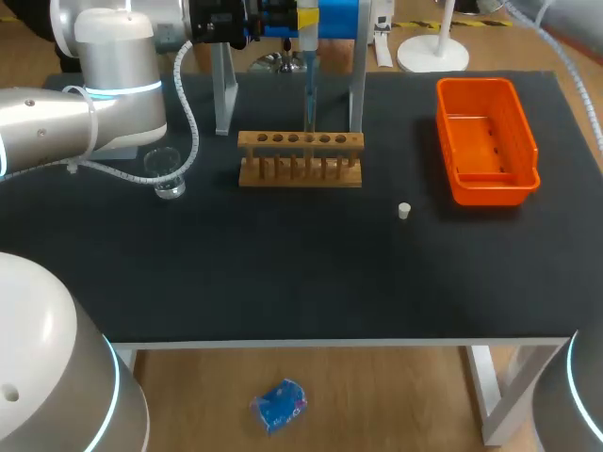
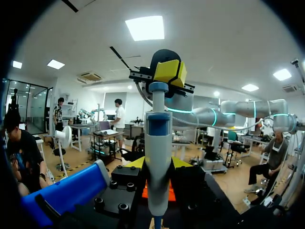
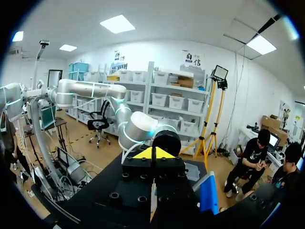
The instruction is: Invert the test tube, pick up the pipette, mount the tip to pipette, aspirate from beaker and dispense into the tube, eject the tip, return the pipette, and cap with the stopper.
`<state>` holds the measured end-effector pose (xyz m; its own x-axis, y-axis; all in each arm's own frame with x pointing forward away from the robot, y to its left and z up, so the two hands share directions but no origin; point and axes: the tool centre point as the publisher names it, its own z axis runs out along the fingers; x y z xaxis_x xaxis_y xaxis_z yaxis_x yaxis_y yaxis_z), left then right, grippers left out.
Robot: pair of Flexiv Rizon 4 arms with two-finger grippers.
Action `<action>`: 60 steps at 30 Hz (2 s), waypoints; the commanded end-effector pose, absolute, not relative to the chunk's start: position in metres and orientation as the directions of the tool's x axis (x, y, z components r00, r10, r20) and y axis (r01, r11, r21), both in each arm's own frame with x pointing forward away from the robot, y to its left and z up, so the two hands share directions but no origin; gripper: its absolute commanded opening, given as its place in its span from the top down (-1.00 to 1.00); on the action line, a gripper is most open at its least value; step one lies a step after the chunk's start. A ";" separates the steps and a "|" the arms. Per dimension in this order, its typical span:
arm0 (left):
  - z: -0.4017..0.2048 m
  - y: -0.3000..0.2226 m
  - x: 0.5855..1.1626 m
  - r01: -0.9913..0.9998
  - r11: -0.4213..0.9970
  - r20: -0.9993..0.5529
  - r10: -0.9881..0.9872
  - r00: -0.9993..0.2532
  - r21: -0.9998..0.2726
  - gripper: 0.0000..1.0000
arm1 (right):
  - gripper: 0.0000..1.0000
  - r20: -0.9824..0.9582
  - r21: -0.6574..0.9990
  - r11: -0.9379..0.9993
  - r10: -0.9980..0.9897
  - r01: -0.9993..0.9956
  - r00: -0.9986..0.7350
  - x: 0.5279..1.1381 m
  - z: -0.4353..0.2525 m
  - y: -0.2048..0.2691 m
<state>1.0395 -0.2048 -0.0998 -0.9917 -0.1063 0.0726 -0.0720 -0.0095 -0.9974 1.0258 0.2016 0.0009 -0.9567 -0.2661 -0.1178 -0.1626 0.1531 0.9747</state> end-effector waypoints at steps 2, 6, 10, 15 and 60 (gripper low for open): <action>-0.100 -0.205 1.040 -0.071 -0.010 0.072 -0.107 -0.992 -0.997 1.00 | 1.00 -0.124 0.984 0.092 -0.279 -0.155 -0.952 1.031 -0.004 0.206; -0.100 -0.205 1.040 -0.071 -0.010 0.072 -0.107 -0.992 -0.997 1.00 | 1.00 -0.121 0.986 0.079 -0.288 -0.150 -0.950 1.034 -0.003 0.209; -0.100 -0.205 1.040 -0.071 -0.010 0.072 -0.107 -0.992 -0.997 1.00 | 1.00 -0.097 0.991 0.061 -0.295 -0.120 -0.951 1.038 -0.005 0.213; -0.100 -0.205 1.040 -0.071 -0.010 0.072 -0.107 -0.992 -0.997 1.00 | 1.00 -0.079 0.994 0.044 -0.301 -0.097 -0.950 1.043 -0.005 0.216; -0.100 -0.205 1.040 -0.071 -0.010 0.072 -0.107 -0.992 -0.997 1.00 | 1.00 -0.003 0.999 0.039 -0.334 -0.017 -0.943 1.054 -0.017 0.229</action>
<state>1.0392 -0.2045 -0.1015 -0.9916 -0.1065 0.0730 -0.0726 -0.0083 -0.9973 1.0509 0.2291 -0.0142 -0.9454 -0.3258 -0.0035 -0.0169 0.0382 0.9991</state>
